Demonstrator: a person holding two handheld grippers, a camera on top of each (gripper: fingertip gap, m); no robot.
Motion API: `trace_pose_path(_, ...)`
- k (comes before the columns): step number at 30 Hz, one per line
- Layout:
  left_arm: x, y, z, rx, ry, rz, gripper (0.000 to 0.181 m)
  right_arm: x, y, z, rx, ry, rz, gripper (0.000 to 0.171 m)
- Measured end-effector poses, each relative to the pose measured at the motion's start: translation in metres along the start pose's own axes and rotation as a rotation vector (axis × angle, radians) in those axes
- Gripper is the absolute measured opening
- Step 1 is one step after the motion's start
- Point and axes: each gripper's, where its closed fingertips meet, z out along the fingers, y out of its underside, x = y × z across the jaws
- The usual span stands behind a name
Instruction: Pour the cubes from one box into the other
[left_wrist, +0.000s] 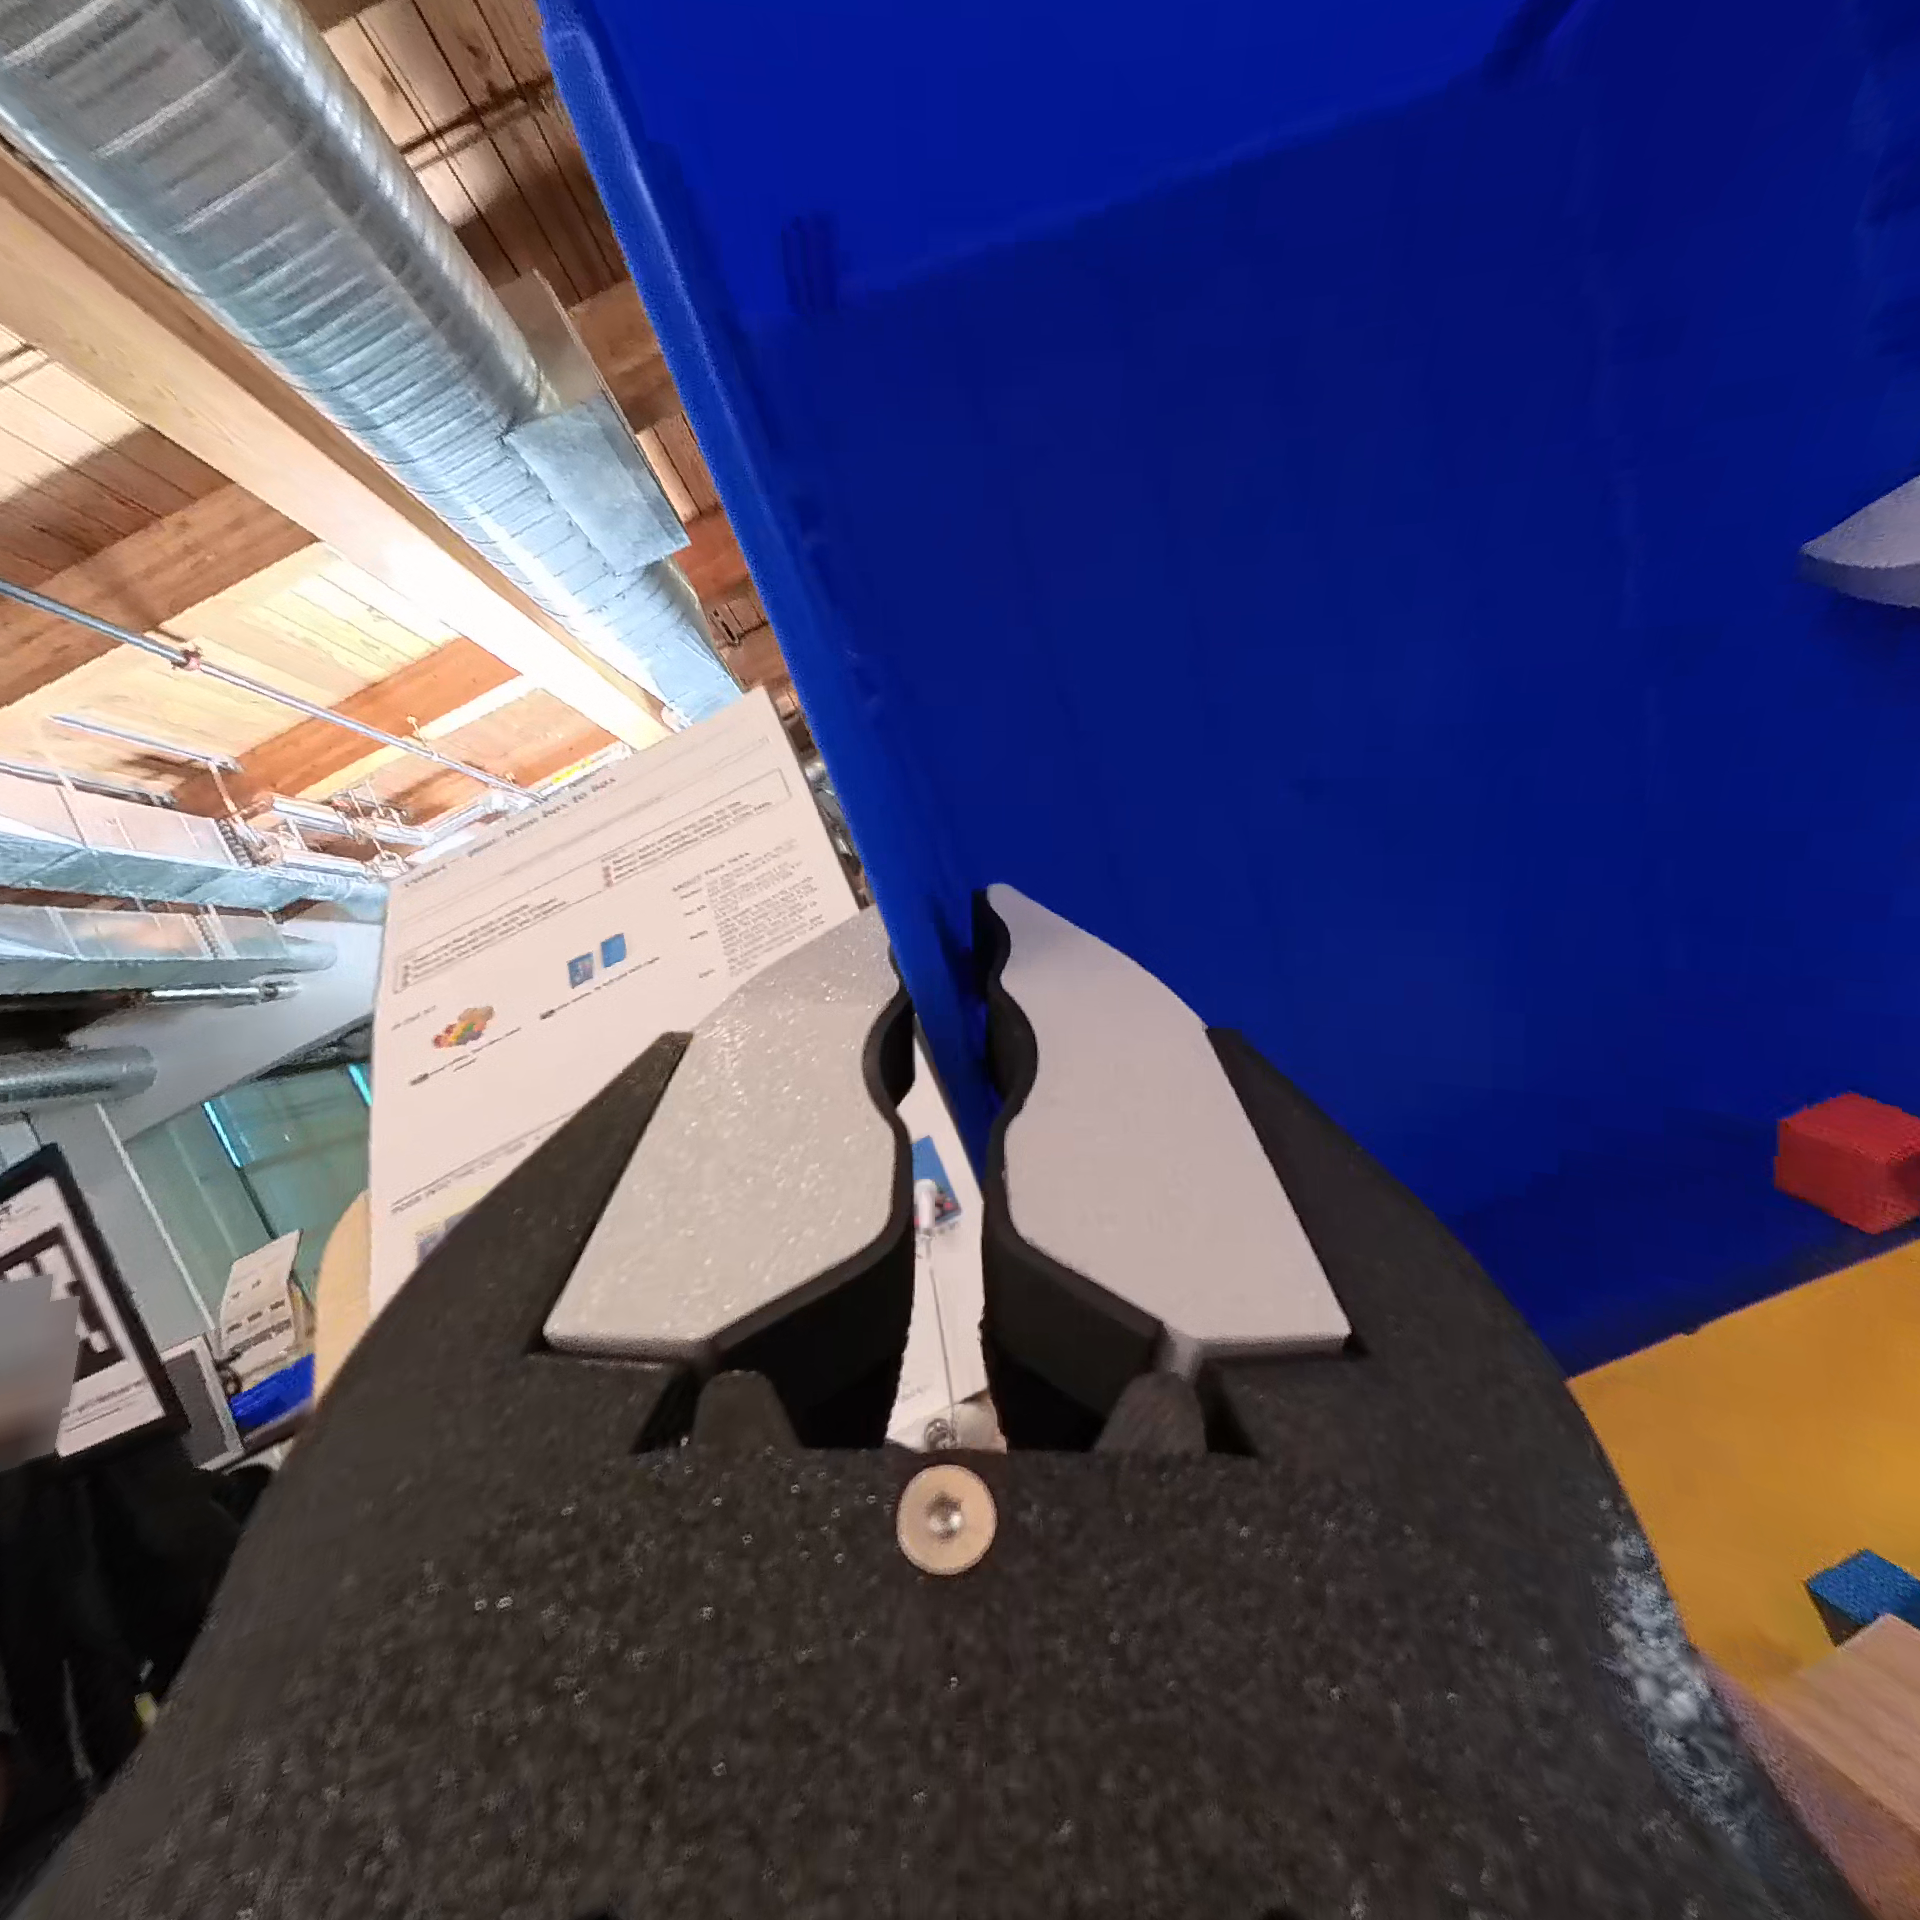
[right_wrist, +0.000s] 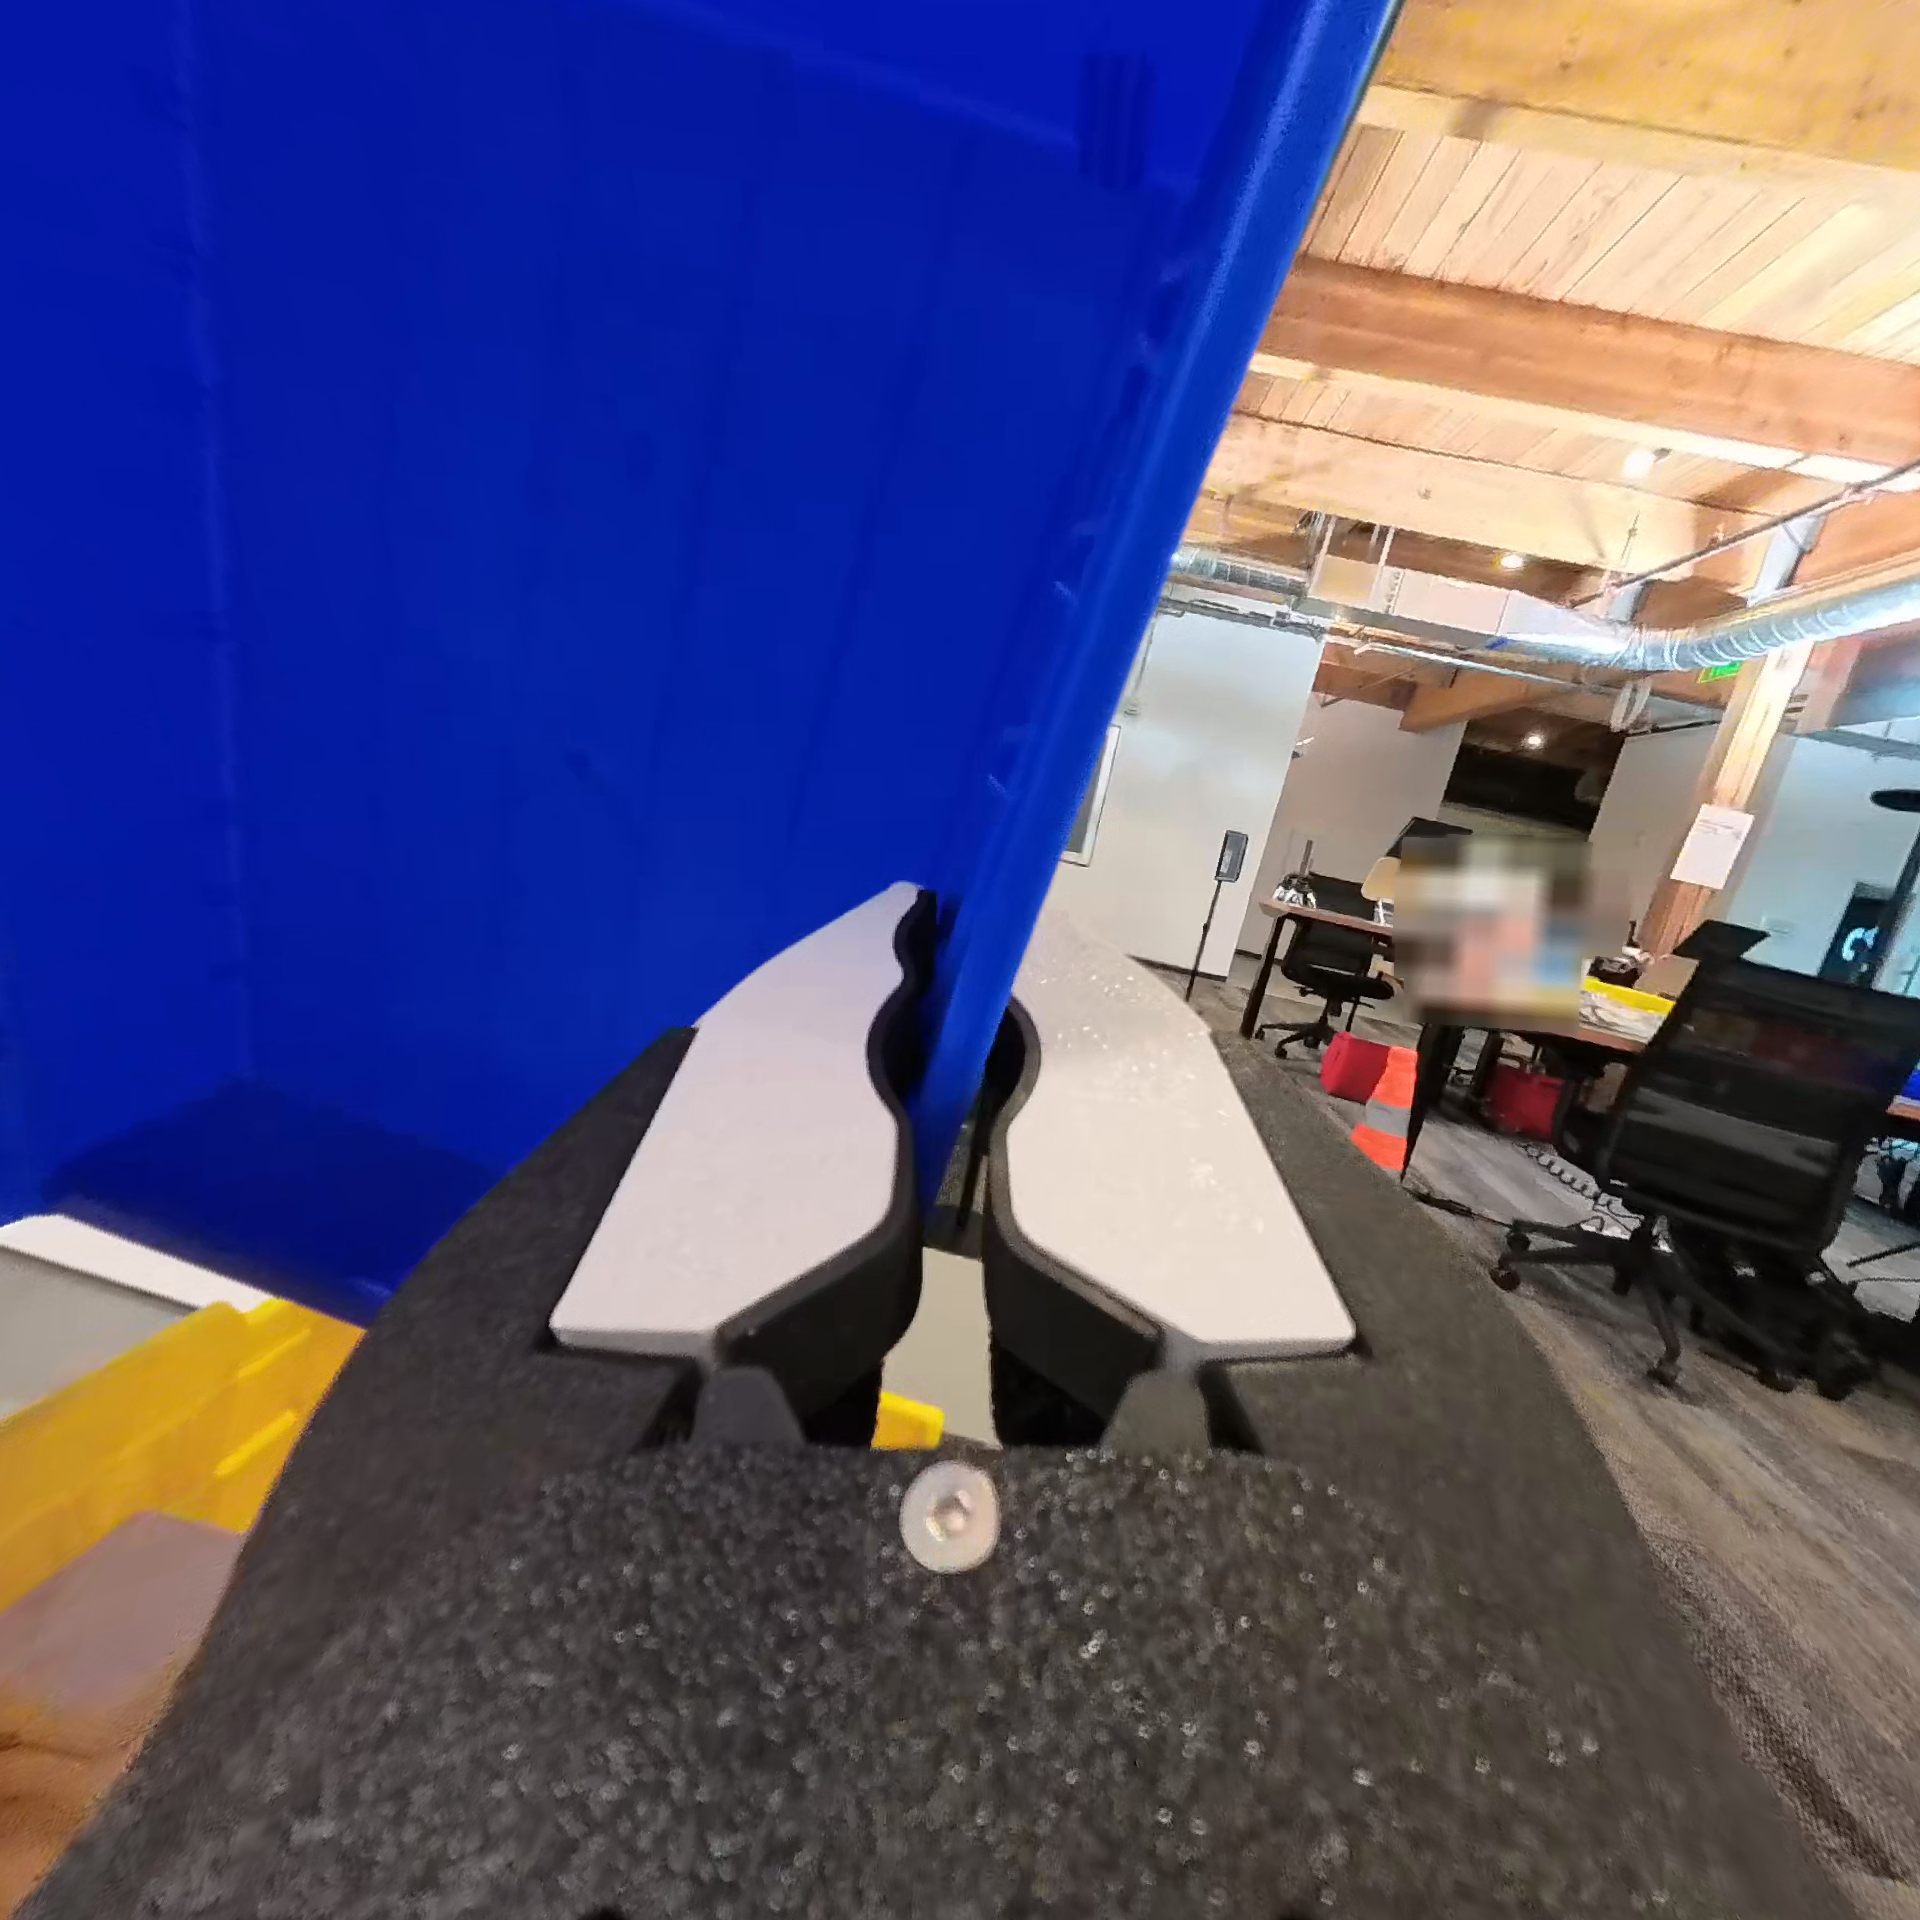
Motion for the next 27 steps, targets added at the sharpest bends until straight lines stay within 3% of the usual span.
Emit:
trace_pose_path(8,-0.011,0.010,0.002,-0.038,-0.010,-0.058,0.008,-0.010,-0.007,0.007,-0.014,-0.018,-0.045,0.007)
trace_pose_path(14,-0.035,-0.004,0.013,-0.105,0.036,-0.102,0.008,-0.017,-0.030,0.020,-0.105,0.003,-0.003,0.007)
trace_pose_path(21,-0.131,-0.008,0.016,-0.351,0.101,-0.271,0.007,-0.088,-0.088,0.047,-0.395,-0.004,0.034,0.007)
trace_pose_path(27,-0.247,0.017,-0.030,-0.620,0.112,-0.270,0.007,-0.207,-0.131,0.067,-0.631,-0.072,0.097,0.007)
